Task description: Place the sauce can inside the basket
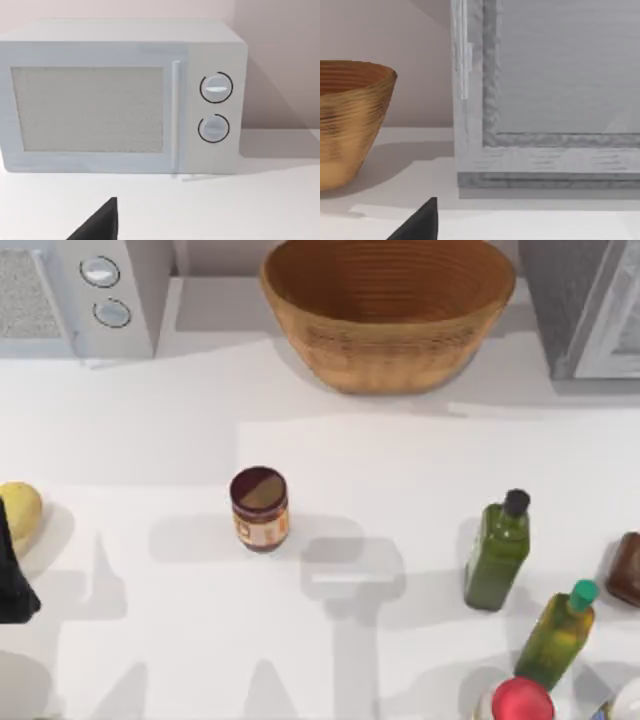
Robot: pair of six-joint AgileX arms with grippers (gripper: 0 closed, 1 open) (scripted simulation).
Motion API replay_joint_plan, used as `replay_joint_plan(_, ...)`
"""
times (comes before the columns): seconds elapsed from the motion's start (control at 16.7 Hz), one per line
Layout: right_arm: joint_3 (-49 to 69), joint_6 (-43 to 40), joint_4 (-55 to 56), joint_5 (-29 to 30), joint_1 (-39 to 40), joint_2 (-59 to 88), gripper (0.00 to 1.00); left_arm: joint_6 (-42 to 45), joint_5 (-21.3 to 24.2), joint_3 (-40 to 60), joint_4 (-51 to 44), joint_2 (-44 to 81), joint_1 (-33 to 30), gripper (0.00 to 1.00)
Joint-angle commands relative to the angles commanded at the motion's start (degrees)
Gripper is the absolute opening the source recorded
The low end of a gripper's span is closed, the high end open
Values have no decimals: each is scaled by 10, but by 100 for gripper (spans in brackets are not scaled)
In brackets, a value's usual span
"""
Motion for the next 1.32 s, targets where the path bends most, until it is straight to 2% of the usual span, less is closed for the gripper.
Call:
replay_joint_plan(0.24, 0, 0, 0, 0, 0, 0, 100, 10, 13, 8, 2, 17, 0, 100)
replay_joint_plan(0.48, 0, 0, 0, 0, 0, 0, 100, 66, 84, 54, 13, 121, 0, 100)
replay_joint_plan(0.72, 0, 0, 0, 0, 0, 0, 100, 156, 200, 127, 30, 300, -1, 100)
replay_joint_plan(1.32, 0, 0, 0, 0, 0, 0, 100, 427, 545, 347, 82, 863, -3, 100)
